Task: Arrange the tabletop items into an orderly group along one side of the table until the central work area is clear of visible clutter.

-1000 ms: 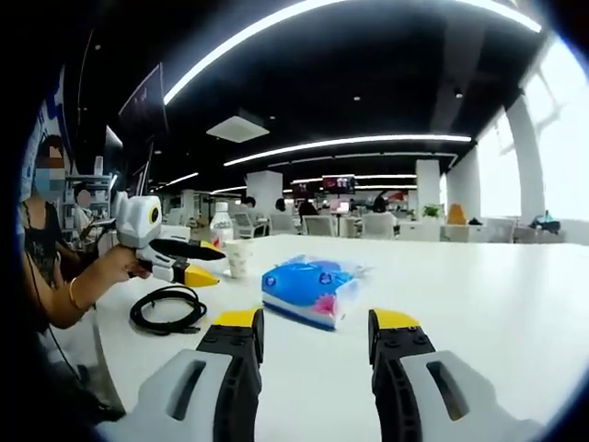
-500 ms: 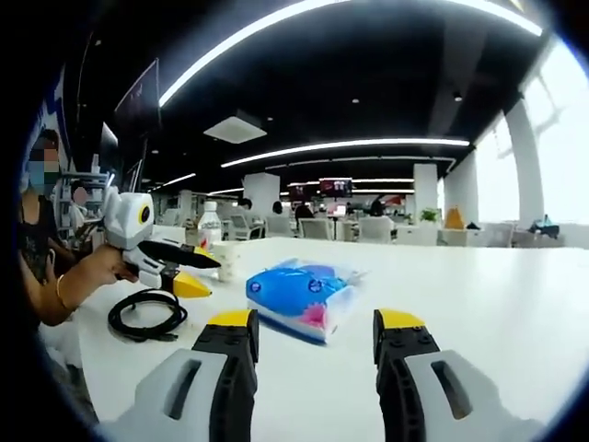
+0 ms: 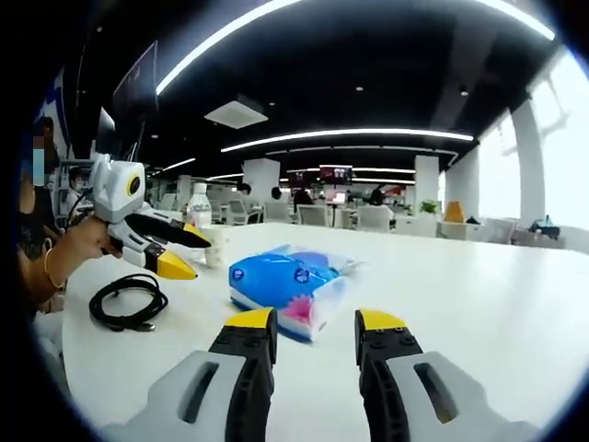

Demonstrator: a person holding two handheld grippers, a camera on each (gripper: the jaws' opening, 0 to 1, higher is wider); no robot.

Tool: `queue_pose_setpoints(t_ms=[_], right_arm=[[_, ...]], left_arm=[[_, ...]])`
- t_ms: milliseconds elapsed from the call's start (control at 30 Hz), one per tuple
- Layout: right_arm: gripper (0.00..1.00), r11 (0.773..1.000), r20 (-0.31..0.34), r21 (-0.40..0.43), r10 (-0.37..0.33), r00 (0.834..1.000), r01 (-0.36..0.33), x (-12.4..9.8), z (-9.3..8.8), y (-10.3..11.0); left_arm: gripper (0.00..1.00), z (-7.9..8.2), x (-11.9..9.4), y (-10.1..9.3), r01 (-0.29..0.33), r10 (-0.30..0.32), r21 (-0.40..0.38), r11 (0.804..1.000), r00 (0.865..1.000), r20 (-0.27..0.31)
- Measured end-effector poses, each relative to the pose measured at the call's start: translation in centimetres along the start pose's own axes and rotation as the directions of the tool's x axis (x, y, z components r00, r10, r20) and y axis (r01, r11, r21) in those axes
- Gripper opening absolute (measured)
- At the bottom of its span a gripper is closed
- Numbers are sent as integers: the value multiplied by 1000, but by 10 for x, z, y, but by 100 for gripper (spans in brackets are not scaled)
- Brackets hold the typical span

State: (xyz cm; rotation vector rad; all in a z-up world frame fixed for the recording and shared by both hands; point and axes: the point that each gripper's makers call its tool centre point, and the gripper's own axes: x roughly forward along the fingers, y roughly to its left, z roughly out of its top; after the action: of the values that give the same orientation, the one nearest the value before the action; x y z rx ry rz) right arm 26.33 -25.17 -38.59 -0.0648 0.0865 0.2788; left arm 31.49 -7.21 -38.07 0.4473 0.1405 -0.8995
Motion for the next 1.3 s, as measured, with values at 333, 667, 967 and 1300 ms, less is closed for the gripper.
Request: queue_pose_setpoints(t_ms=[333, 667, 967, 1300], right_arm=[[30, 999, -48, -31, 8, 999, -9, 7, -6, 0], [24, 997, -67, -70, 32, 997, -37, 26, -6, 3], [22, 995, -99, -59, 74, 992, -80, 42, -10, 7], [19, 995, -125, -46, 79, 989, -85, 53, -11, 7]], left_arm=[[33, -1, 18, -5, 13, -12, -23, 1000, 999, 41], [29, -11, 30, 0, 10, -7, -83, 996, 999, 34], [26, -6, 35, -4, 28, -24, -95, 995, 999, 41], [25, -4, 42, -1, 27, -24, -102, 994, 999, 25]])
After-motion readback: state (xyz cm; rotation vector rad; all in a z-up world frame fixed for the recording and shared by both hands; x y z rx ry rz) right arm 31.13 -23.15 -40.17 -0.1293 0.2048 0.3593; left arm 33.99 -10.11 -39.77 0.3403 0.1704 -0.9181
